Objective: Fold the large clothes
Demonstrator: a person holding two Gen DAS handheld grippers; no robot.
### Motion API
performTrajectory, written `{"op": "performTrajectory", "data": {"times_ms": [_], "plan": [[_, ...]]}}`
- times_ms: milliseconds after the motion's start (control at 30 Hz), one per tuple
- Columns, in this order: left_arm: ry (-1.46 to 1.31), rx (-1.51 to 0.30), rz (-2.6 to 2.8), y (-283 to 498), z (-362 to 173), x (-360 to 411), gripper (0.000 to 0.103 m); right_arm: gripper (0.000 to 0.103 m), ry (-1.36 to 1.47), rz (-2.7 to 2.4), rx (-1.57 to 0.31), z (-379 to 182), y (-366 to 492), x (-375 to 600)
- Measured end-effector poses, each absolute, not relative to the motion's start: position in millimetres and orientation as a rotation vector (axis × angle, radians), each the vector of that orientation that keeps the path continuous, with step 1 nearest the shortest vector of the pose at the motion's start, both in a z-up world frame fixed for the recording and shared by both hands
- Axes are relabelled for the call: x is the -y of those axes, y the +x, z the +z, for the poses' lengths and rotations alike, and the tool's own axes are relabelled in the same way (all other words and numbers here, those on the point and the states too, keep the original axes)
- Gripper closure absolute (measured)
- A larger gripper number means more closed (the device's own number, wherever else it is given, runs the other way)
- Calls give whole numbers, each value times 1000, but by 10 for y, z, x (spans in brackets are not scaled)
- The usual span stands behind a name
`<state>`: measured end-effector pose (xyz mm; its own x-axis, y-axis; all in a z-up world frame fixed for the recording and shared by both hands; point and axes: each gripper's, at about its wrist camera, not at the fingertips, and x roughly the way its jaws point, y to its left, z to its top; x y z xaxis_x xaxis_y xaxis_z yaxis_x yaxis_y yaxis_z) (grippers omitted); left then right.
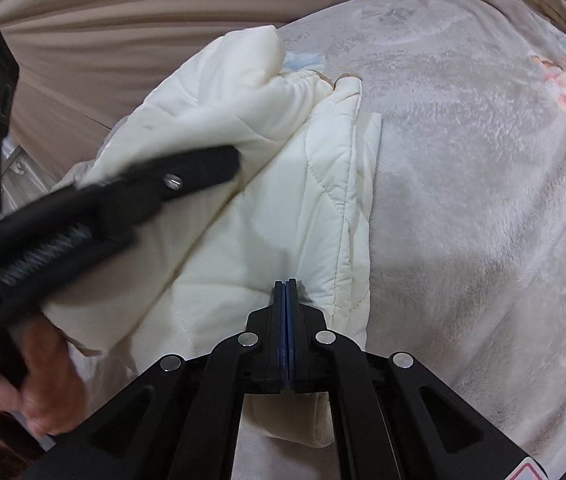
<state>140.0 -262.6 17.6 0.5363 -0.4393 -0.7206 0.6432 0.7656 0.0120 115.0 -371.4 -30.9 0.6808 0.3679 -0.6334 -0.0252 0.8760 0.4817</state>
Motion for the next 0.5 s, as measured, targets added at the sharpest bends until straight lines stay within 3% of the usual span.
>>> {"op": "performTrajectory", "data": {"times_ms": [200,333,400,467,500], "plan": [[319,-720,-641,1341,54,2650,85,102,569,290,-760,-347,854,3818],[243,-637,-754,1104,403,2425,68,99,598,314,-722,-275,749,3855],[216,-591,-810,952,641,2275,54,87,601,318,-680,-187,639,3866],[179,-543,-836,833,852,2091,31,73,617,311,-629,-83,519,3913],[152,-519,-847,785,976,1941,30,67,619,293,-603,-15,455,3943]]}}
